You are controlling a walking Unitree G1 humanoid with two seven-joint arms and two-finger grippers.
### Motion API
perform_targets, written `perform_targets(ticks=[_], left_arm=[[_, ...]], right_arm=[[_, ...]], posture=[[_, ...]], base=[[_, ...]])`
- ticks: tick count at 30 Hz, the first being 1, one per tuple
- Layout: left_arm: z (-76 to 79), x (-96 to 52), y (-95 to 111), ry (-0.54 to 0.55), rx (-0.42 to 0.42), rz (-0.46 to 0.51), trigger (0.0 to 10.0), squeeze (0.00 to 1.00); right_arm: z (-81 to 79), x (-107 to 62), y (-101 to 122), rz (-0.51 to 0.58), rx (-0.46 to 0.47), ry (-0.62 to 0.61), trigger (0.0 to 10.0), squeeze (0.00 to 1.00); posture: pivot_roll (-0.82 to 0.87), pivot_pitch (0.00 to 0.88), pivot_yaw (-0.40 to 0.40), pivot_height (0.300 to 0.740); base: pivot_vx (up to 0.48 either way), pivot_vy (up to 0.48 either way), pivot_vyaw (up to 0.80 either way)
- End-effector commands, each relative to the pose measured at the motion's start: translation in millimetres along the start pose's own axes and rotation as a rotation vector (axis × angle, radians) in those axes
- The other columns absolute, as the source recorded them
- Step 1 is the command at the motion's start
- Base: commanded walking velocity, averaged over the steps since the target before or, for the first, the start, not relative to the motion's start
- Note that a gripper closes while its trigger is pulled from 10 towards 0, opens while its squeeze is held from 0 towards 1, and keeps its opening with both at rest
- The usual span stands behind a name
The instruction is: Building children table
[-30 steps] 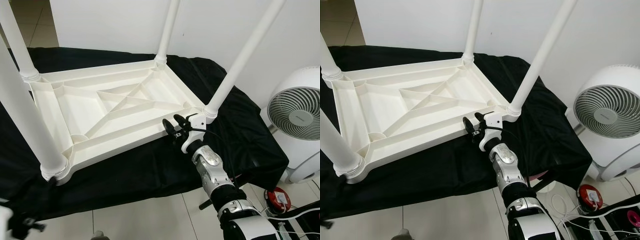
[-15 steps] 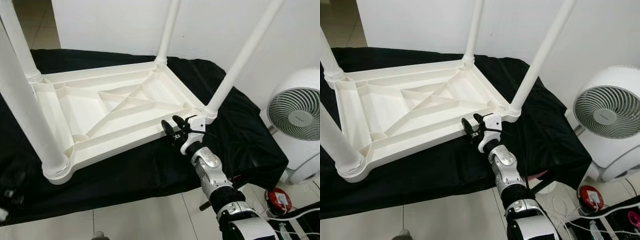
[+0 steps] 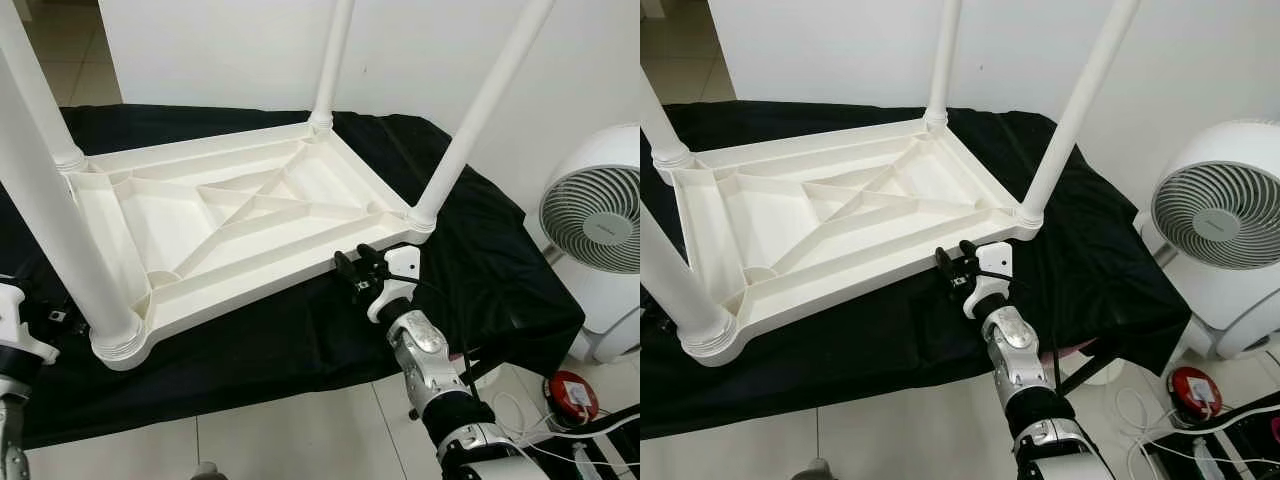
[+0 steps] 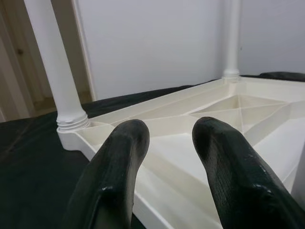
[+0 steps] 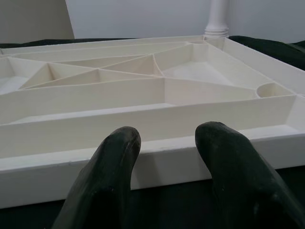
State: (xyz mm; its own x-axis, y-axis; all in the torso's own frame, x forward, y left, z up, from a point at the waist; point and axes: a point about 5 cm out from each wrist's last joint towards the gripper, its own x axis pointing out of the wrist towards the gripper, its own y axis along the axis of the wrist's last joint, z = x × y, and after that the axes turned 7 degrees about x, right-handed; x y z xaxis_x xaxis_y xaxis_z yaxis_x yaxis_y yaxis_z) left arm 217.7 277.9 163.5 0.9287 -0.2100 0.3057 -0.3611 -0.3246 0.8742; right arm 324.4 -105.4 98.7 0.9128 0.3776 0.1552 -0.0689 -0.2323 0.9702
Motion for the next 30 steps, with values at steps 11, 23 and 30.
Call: perform_targets(ticks=[11,23,30], left_arm=[[63.7,33.2,14,-0.125,-0.123,0.128,10.0,0.0],[98.4,43.9,32,-0.211,-0.191,0.198,10.0,0.0],[117.7,44.0,44,-0.292,-0.248,0.25,10.0,0.0]], right_arm=[[46.2,-3.4,-6,-0.122,-0.075,-0.38,10.0,0.0],[66.3,8.0,7,-0.141,-0.072,-0.512,10.0,0.0],[69.3,26.4,22,-0.162,-0.057,-0.512,10.0,0.0]], posture=[[0.17,0.045,-0.081,0.74],[0.15,0.028,-0.071,0.74],[0.15,0.02,-0.081,0.74]], base=[[0.0,0.0,0.0],[0.0,0.0,0.0],[0.0,0.0,0.0]])
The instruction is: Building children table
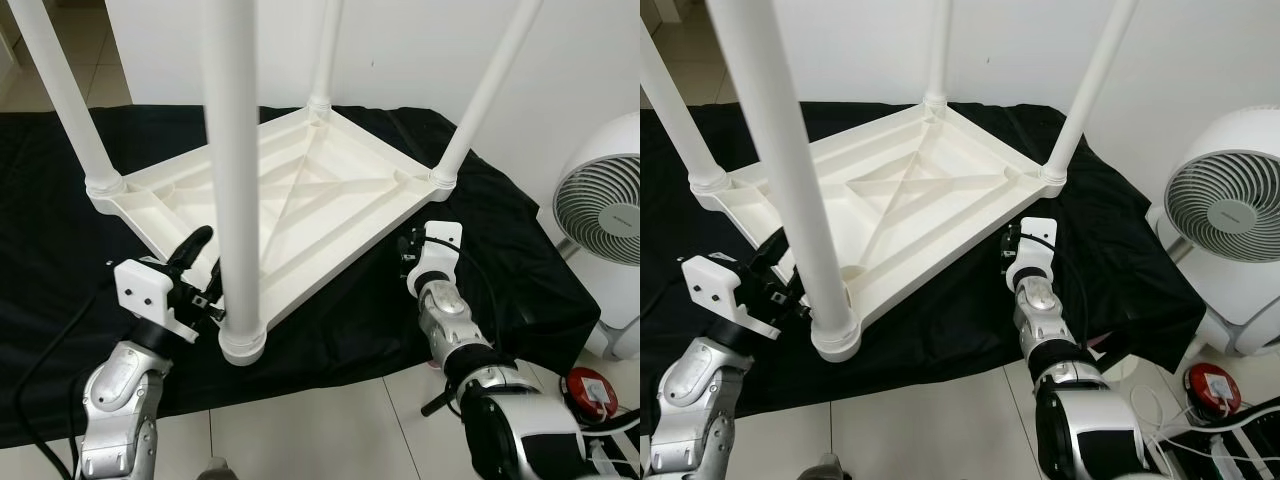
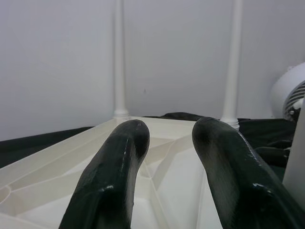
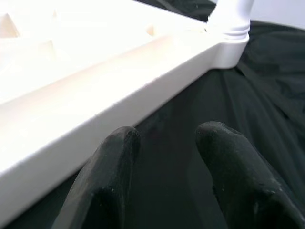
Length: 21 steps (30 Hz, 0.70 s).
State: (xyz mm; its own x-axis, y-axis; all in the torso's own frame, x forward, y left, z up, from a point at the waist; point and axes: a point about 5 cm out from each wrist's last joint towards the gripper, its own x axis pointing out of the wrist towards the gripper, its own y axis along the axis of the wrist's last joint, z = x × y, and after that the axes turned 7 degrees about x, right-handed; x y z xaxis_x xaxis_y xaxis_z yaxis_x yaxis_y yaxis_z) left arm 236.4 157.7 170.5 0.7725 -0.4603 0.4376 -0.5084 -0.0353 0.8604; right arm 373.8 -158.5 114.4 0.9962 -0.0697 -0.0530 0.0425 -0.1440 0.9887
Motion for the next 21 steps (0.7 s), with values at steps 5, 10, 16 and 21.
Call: perform_targets(ticks=[5,10,16,21], left_arm=[[20.0,2.5,6,-0.114,-0.053,0.021,10.0,0.0],[29.4,1.5,8,-0.167,-0.074,0.023,10.0,0.0],[34.8,2.2,11,-0.191,-0.087,0.029,10.0,0.0],[38.9,4.0,14,-0.224,-0.104,0.04,10.0,0.0]], right_arm=[[1.4,5.2,1,-0.058,0.007,-0.007,10.0,0.0],[-0.6,7.7,1,-0.094,0.013,0.01,10.0,0.0],[-3.2,9.3,0,-0.133,0.051,0.035,10.0,0.0],[-18.1,11.0,2,-0.156,0.081,0.147,10.0,0.0]], posture=[[0.16,0.023,-0.088,0.74],[0.16,0.023,-0.092,0.74],[0.16,0.024,-0.097,0.74],[0.15,0.019,-0.098,0.74]], base=[[0.0,0.0,0.0],[0.0,0.0,0.0],[0.0,0.0,0.0],[0.0,0.0,0.0]])
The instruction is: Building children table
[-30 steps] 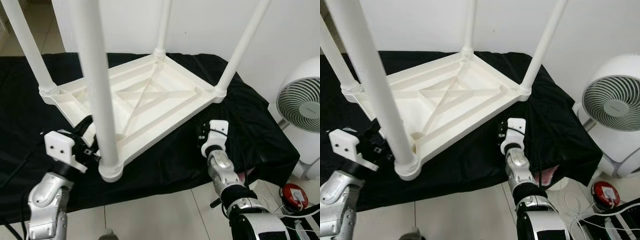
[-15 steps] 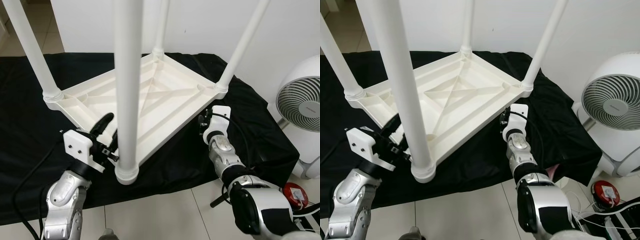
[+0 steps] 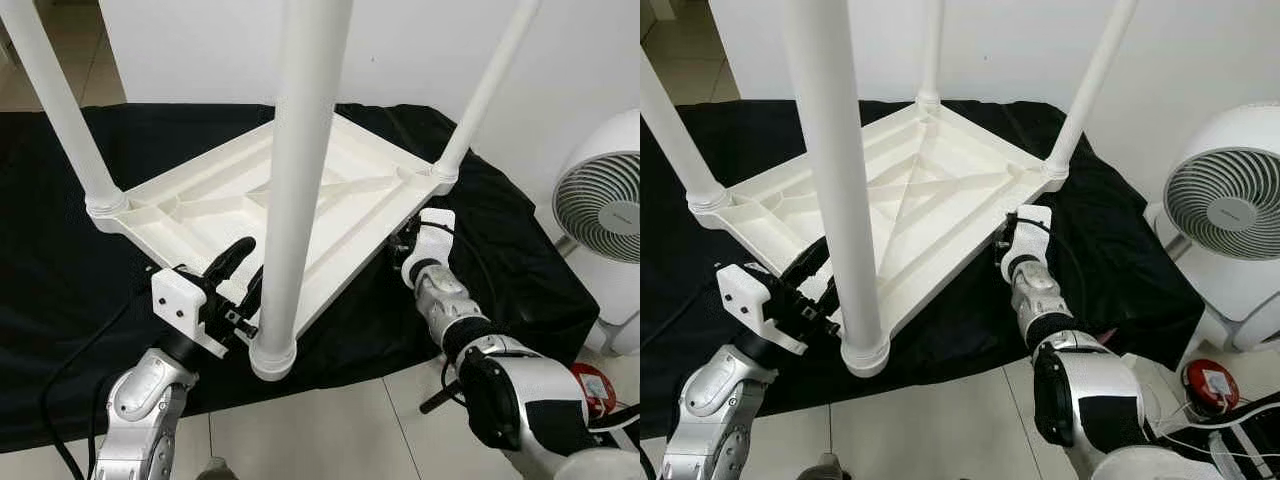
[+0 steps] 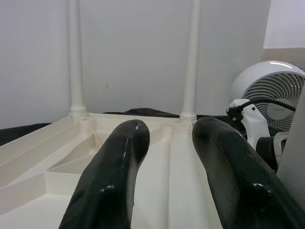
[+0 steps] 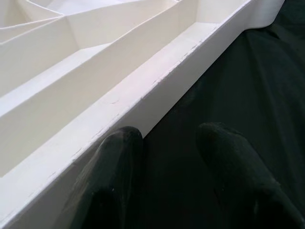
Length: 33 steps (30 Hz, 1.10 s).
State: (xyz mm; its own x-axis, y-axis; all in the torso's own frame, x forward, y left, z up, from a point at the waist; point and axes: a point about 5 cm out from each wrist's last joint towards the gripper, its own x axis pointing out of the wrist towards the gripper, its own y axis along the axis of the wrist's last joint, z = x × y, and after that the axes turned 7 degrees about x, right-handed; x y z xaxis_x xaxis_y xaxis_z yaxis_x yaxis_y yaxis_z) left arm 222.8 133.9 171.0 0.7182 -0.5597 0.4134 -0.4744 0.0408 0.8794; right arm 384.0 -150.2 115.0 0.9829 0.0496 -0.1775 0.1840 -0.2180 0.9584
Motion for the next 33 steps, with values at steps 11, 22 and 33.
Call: perform_targets(ticks=[11,22,33], left_arm=[[17.1,6.9,9,-0.149,-0.054,0.036,10.0,0.0],[20.1,5.8,16,-0.179,-0.091,0.032,10.0,0.0],[18.2,10.0,15,-0.157,-0.068,0.018,10.0,0.0]], right_arm=[[-33.1,3.6,7,-0.006,-0.024,0.239,10.0,0.0],[-61.7,5.1,10,-0.013,-0.053,0.334,10.0,0.0],[-66.8,4.6,9,-0.001,-0.069,0.322,10.0,0.0]], posture=[[0.14,0.016,-0.089,0.74],[0.13,0.025,-0.083,0.74],[0.14,0.027,-0.087,0.74]], base=[[0.0,0.0,0.0],[0.0,0.0,0.0],[0.0,0.0,0.0]])
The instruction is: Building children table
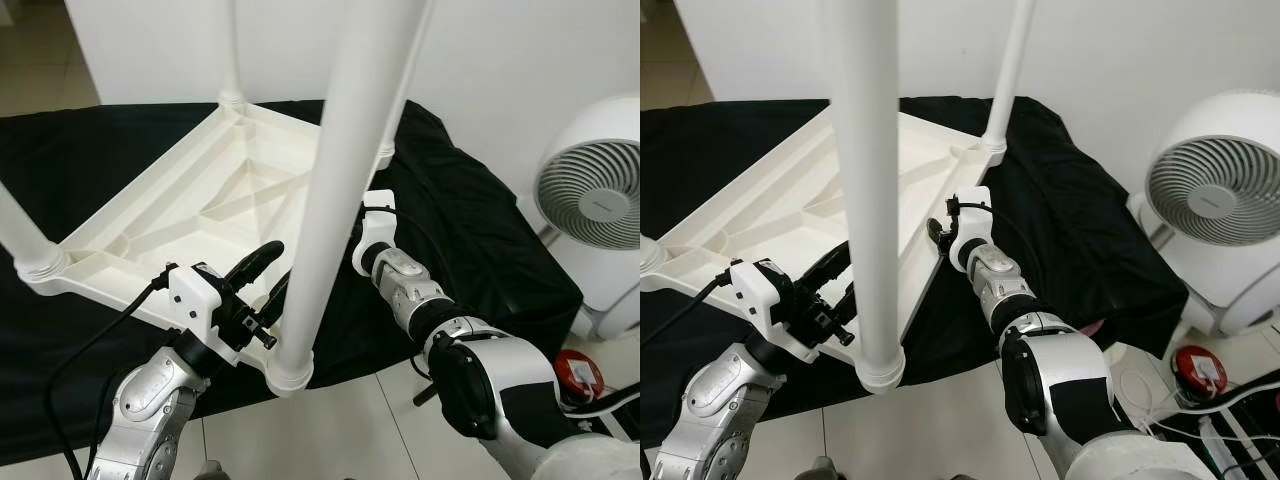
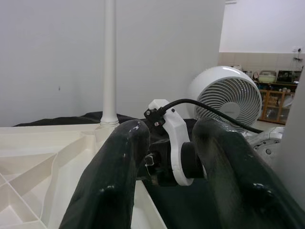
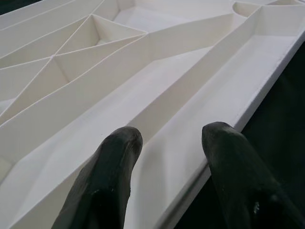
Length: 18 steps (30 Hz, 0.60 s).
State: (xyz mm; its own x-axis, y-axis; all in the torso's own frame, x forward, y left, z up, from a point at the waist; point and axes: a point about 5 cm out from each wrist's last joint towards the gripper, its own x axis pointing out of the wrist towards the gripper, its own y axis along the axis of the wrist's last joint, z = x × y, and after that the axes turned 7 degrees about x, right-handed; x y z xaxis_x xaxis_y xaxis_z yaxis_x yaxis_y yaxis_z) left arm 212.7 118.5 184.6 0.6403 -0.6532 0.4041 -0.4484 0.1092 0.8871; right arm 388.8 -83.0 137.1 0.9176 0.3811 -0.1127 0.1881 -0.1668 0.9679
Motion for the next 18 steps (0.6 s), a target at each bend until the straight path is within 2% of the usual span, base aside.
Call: perform_targets(ticks=[1,2,4,6,8,10,12,14,17,18], left_arm=[[3.1,3.4,-1,-0.037,0.002,-0.004,10.0,0.0],[3.1,3.4,-1,-0.037,0.002,-0.004,10.0,0.0],[-2.9,6.5,-9,0.003,0.036,-0.061,10.0,0.0],[-5.4,6.5,-12,0.018,0.048,-0.086,10.0,0.0],[-5.4,6.5,-12,0.018,0.048,-0.086,10.0,0.0],[-13.6,2.3,-17,0.022,0.076,-0.114,10.0,0.0],[-13.6,2.3,-17,0.022,0.076,-0.114,10.0,0.0],[-25.4,-4.9,-28,-0.008,0.093,-0.176,10.0,0.0],[-25.4,-4.9,-28,-0.008,0.093,-0.176,10.0,0.0],[-30.8,-7.0,-32,-0.021,0.096,-0.202,10.0,0.0]], right_arm=[[3.6,-0.8,1,0.009,-0.02,-0.023,10.0,0.0],[3.6,-0.8,1,0.009,-0.02,-0.023,10.0,0.0],[15.9,-5.4,4,0.057,-0.021,-0.079,10.0,0.0],[21.5,-7.7,5,0.076,-0.02,-0.101,10.0,0.0],[21.5,-7.7,5,0.076,-0.02,-0.101,10.0,0.0],[35.2,-16.0,2,0.109,-0.015,-0.13,10.0,0.0],[35.2,-16.0,2,0.109,-0.015,-0.13,10.0,0.0],[45.3,-28.6,-12,0.129,-0.029,-0.126,10.0,0.0],[45.3,-28.6,-12,0.129,-0.029,-0.126,10.0,0.0],[47.6,-34.6,-20,0.136,-0.038,-0.114,10.0,0.0]], posture=[[0.14,0.027,-0.087,0.74],[0.14,0.027,-0.087,0.74],[0.13,0.023,-0.091,0.74],[0.13,0.022,-0.091,0.74],[0.13,0.022,-0.091,0.74],[0.12,0.019,-0.093,0.74],[0.12,0.019,-0.093,0.74],[0.09,0.013,-0.086,0.74],[0.09,0.013,-0.086,0.74],[0.09,0.01,-0.084,0.74]], base=[[0.0,0.0,0.0],[0.0,0.0,0.0],[0.0,0.0,0.0],[0.0,0.0,0.0],[0.0,0.0,0.0],[0.0,0.0,0.0],[0.0,0.0,0.0],[0.0,0.0,0.0],[0.0,0.0,0.0],[0.0,0.0,0.0]])
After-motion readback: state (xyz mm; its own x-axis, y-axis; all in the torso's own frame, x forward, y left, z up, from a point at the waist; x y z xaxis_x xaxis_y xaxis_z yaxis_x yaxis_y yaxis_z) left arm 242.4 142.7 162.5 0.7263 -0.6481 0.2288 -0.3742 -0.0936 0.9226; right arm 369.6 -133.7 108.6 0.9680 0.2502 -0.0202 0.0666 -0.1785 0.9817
